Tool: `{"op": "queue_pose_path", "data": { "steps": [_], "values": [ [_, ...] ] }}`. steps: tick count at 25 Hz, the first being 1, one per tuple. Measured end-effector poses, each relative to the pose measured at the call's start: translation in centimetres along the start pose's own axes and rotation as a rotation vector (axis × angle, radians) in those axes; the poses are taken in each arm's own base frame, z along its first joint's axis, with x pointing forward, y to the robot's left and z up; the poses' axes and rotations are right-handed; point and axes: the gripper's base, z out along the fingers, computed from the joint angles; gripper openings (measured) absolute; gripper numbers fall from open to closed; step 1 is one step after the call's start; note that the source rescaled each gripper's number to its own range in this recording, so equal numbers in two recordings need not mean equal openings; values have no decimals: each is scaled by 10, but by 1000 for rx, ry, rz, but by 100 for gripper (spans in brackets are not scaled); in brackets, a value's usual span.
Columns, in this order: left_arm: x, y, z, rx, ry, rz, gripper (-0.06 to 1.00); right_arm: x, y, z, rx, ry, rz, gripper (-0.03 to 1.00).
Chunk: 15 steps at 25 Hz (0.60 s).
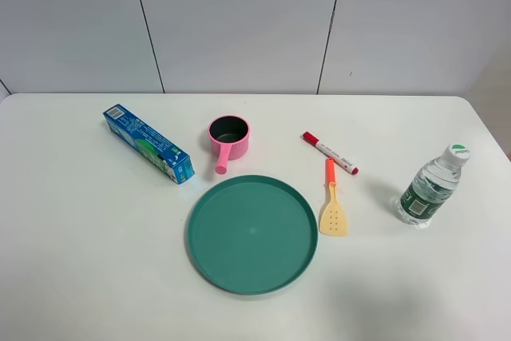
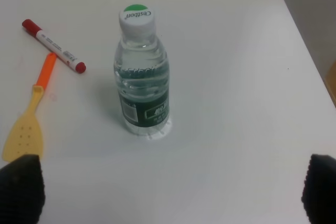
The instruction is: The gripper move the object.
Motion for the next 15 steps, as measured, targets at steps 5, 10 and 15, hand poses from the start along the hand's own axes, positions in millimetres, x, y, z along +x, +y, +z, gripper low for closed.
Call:
{"op": "queue_pose_path", "data": {
  "steps": [5, 10, 15],
  "values": [
    [0, 0, 0, 0, 0, -4, 92, 0, 0, 0, 0, 0, 0, 100],
    [0, 0, 0, 0, 0, -4, 92, 0, 0, 0, 0, 0, 0, 100],
    [0, 0, 0, 0, 0, -4, 92, 0, 0, 0, 0, 0, 0, 100]
  ]
}}
